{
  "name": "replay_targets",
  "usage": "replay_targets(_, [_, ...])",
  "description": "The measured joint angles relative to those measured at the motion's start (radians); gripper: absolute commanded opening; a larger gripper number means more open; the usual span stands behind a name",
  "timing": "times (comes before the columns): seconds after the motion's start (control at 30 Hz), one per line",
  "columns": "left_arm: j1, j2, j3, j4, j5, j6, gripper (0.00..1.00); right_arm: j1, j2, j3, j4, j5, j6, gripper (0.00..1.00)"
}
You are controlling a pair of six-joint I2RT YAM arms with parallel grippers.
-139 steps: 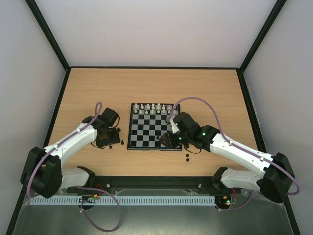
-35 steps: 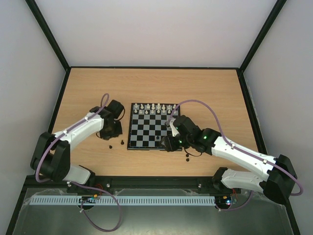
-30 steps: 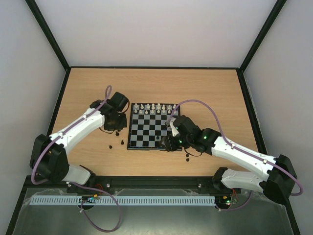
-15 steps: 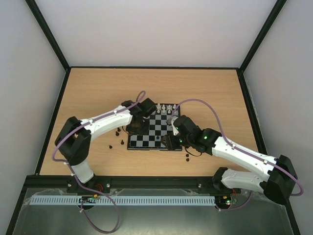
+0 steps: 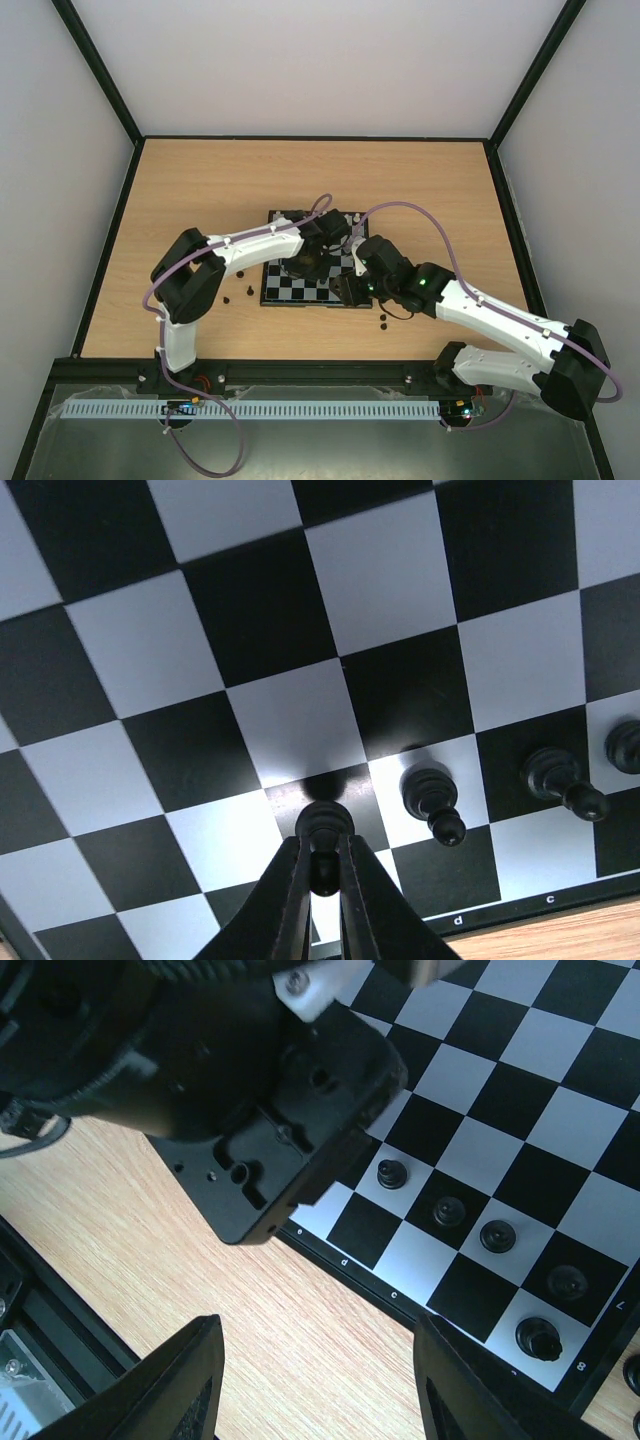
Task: Set up the chess pieces on the board
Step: Place the chess piece on the chessboard.
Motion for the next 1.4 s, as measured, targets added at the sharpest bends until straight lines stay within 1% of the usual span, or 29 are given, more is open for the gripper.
replay_targets(0.47, [-0.021, 0.025, -0.001, 0.017, 0.018, -0.002, 0.03, 0.0, -0.001, 0.0, 0.0, -0.001, 0.0, 0.53])
replay_targets(0.7, [-0.024, 0.02, -0.034, 0.037, 0.022, -0.01, 0.03, 0.0, -0.001, 0.0, 0.0, -0.002, 0.0, 0.53])
replay_targets(0.83, [-0.025, 0.016, -0.042, 0.045, 0.021, -0.016, 0.09, 0.0, -0.001, 0.0, 0.0, -0.004, 0.0, 0.53])
replay_targets(0.97, [-0.025, 0.016, -0.042, 0.048, 0.023, -0.023, 0.23, 0.0, -0.001, 0.0, 0.0, -0.005, 0.0, 0.53])
replay_targets(1.0, [-0.025, 0.016, -0.043, 0.048, 0.023, -0.022, 0.24, 0.0, -0.001, 0.0, 0.0, -0.005, 0.0, 0.53])
replay_targets(1.3, [-0.027, 0.017, -0.037, 0.026, 0.019, -0.023, 0.27, 0.0, -0.001, 0.0, 0.0, -0.008, 0.0, 0.53])
replay_targets(1.4, [-0.027, 0.016, -0.017, 0.012, 0.008, -0.023, 0.33, 0.0, -0.001, 0.0, 0.0, -0.008, 0.0, 0.53])
